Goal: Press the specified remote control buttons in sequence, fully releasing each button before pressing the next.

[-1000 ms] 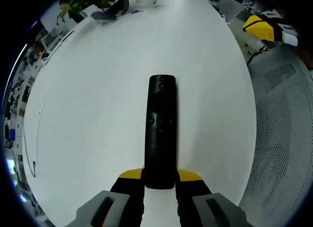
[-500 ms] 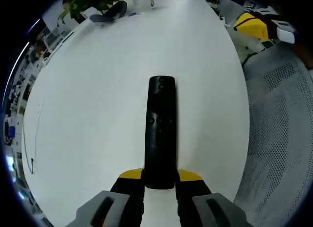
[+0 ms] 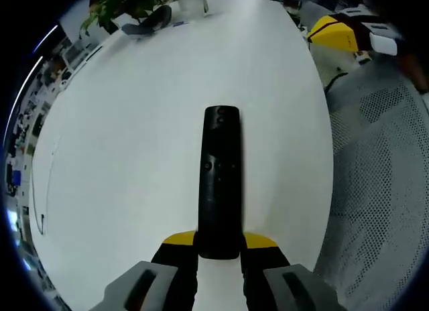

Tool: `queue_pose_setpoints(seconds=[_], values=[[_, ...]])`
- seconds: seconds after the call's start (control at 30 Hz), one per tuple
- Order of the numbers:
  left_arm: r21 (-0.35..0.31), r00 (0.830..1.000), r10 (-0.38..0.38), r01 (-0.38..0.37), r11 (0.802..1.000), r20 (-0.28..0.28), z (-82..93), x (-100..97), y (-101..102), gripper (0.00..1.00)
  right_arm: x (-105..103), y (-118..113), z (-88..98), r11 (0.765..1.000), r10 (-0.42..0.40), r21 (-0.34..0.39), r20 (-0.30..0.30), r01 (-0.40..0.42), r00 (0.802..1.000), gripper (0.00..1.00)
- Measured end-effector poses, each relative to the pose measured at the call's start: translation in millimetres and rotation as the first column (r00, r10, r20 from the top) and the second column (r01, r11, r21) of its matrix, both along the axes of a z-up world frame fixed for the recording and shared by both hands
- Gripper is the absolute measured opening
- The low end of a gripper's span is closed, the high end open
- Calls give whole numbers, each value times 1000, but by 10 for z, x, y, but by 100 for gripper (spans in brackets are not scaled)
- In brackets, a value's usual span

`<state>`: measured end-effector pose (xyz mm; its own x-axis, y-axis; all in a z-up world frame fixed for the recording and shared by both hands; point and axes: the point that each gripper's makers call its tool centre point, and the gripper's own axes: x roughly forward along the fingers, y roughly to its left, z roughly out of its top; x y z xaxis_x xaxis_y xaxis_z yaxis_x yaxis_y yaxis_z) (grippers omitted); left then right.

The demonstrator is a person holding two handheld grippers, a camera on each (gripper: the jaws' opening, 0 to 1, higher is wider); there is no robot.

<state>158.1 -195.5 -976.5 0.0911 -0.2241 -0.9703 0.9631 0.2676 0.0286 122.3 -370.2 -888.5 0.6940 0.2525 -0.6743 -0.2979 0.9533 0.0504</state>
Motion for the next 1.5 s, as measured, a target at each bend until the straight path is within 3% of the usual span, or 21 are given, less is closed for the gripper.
queue_pose_setpoints(seconds=[1.5], values=[[-68,999,40,-39,997,13,29,-467,-162,23,-31,6,-18,1000,9,3,-27,-9,1000,0]])
